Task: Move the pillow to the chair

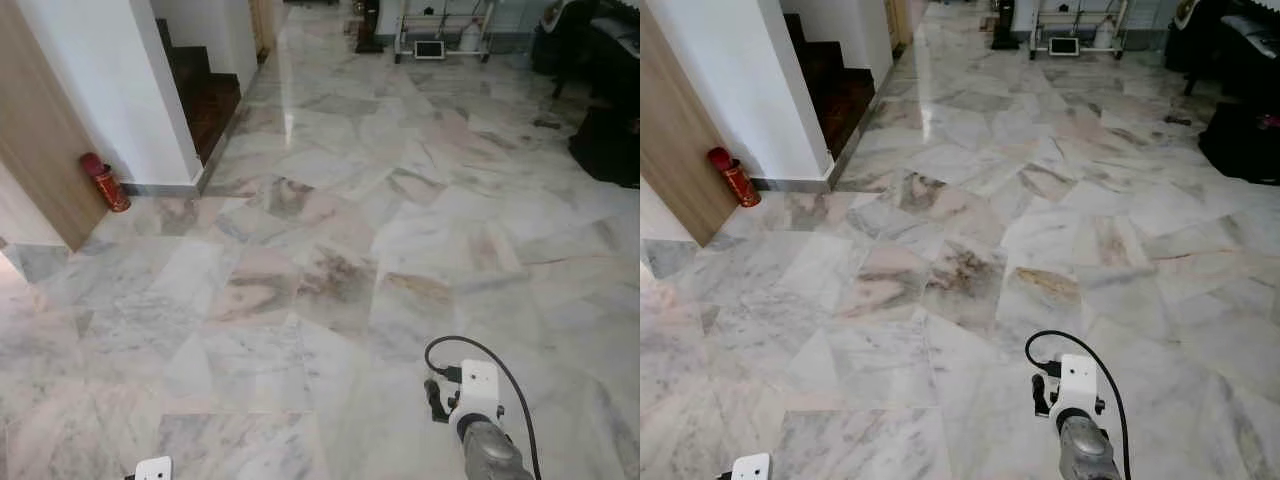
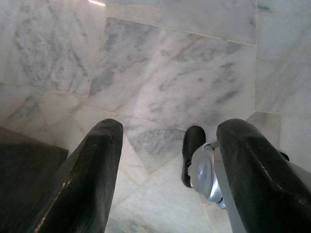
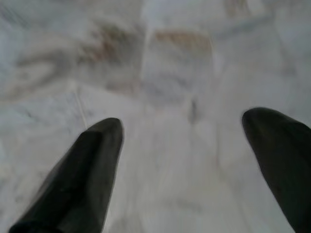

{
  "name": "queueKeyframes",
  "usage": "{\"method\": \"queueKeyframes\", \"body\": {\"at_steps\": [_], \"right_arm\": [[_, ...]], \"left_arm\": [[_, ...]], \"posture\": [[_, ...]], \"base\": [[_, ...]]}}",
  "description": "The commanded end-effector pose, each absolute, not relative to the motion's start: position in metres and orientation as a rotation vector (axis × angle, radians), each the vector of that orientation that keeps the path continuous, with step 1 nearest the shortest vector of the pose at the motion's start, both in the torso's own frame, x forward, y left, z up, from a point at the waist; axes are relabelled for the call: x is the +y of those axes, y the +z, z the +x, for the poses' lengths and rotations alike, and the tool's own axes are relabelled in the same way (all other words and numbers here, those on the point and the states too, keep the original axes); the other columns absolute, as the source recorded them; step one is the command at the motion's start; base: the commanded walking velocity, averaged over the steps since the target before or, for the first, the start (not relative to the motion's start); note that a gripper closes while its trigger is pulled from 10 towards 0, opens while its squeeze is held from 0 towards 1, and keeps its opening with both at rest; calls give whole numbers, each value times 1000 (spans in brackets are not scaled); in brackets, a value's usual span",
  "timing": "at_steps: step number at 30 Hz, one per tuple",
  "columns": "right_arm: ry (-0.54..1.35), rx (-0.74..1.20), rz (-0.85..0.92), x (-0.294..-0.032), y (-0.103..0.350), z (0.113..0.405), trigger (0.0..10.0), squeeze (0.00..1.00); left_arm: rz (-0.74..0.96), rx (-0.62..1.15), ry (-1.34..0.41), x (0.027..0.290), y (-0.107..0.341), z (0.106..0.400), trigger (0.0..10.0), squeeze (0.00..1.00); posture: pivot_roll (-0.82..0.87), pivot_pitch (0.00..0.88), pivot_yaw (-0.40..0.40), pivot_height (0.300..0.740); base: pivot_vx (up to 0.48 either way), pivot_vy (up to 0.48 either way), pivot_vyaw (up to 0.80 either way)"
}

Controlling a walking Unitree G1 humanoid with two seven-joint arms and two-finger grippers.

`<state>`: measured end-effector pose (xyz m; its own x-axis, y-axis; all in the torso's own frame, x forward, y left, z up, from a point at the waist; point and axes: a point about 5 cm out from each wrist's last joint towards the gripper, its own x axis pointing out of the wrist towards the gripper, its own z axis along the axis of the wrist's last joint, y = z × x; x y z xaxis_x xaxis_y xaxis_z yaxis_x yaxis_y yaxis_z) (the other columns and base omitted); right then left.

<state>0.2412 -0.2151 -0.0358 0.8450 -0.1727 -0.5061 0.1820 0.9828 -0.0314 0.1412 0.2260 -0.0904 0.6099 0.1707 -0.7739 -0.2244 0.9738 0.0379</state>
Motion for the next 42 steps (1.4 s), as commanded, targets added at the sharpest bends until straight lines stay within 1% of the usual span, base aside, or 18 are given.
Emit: {"method": "queueKeyframes", "body": {"at_steps": [1, 4, 6, 8, 10, 15, 18, 20, 25, 26, 29, 31, 33, 36, 38, 40, 41, 42], "right_arm": [[-202, 346, -61, -233, -15, 248, 10000, 0], [-211, 227, -110, -237, -3, 250, 10000, 0], [-220, 247, -59, -234, -3, 254, 10000, 0], [-211, 194, -61, -231, 5, 261, 10000, 0], [-151, 57, -105, -223, 27, 275, 10000, 0], [-134, -110, -106, -212, 56, 288, 10000, 0], [-64, -211, -124, -197, 75, 295, 10000, 0], [-5, -300, -119, -178, 97, 301, 10000, 0], [20, -375, -118, -167, 119, 304, 10000, 0], [27, -447, -103, -161, 141, 306, 10000, 0], [31, -510, -76, -157, 162, 306, 10000, 0], [40, -537, -92, -152, 174, 308, 10000, 0], [35, -540, -98, -152, 175, 308, 10000, 0], [35, -555, -66, -149, 183, 307, 10000, 0], [13, -474, -99, -156, 169, 309, 10000, 0], [-20, -430, -89, -163, 159, 310, 10000, 0], [-75, -287, -99, -182, 131, 314, 10000, 0], [-96, -231, -102, -189, 120, 314, 10000, 0]], "left_arm": [[-52, 887, 248, 232, -90, 137, 10000, 0], [-43, 889, 250, 233, -90, 137, 10000, 0], [-45, 887, 256, 234, -90, 137, 10000, 0], [-45, 885, 259, 234, -90, 138, 10000, 0], [-45, 881, 262, 235, -89, 138, 10000, 0], [-41, 874, 273, 235, -89, 138, 10000, 0], [-45, 861, 288, 236, -88, 138, 10000, 0], [-57, 859, 291, 236, -88, 138, 10000, 0], [-57, 862, 290, 236, -89, 138, 10000, 0], [-57, 863, 291, 236, -89, 137, 10000, 0], [-59, 863, 292, 236, -89, 137, 10000, 0], [-57, 864, 291, 236, -89, 136, 10000, 0], [-57, 864, 292, 236, -89, 136, 10000, 0], [-60, 859, 297, 237, -89, 136, 10000, 0], [-62, 855, 290, 236, -88, 137, 10000, 0], [-61, 856, 286, 236, -88, 137, 10000, 0], [-63, 857, 277, 235, -89, 137, 10000, 0], [-64, 857, 273, 235, -89, 137, 10000, 0]], "posture": [[-59, 0, 67, 740], [-61, 0, 68, 740], [-61, 0, 68, 740], [-62, 0, 68, 740], [-62, 0, 68, 740], [-59, 0, 70, 740], [-67, 0, 73, 740], [-63, 0, 73, 740], [-63, 0, 75, 740], [-61, 0, 75, 740], [-70, 0, 77, 740], [-67, 0, 74, 740], [-60, 0, 71, 740], [-72, 0, 75, 740], [-64, 0, 75, 740], [-64, 0, 75, 740], [-57, 0, 75, 740], [-57, 0, 75, 740]], "base": [[0, 0, 0], [0, 0, 0], [0, 0, 0], [0, 0, 0], [0, 0, 0], [0, 0, 0], [0, 0, 0], [0, 0, 0], [0, 0, 0], [0, 0, 0], [0, 0, 0], [0, 0, 0], [0, 0, 0], [0, 0, 0], [0, 0, 0], [0, 0, 0], [0, 0, 0], [0, 0, 0]]}}
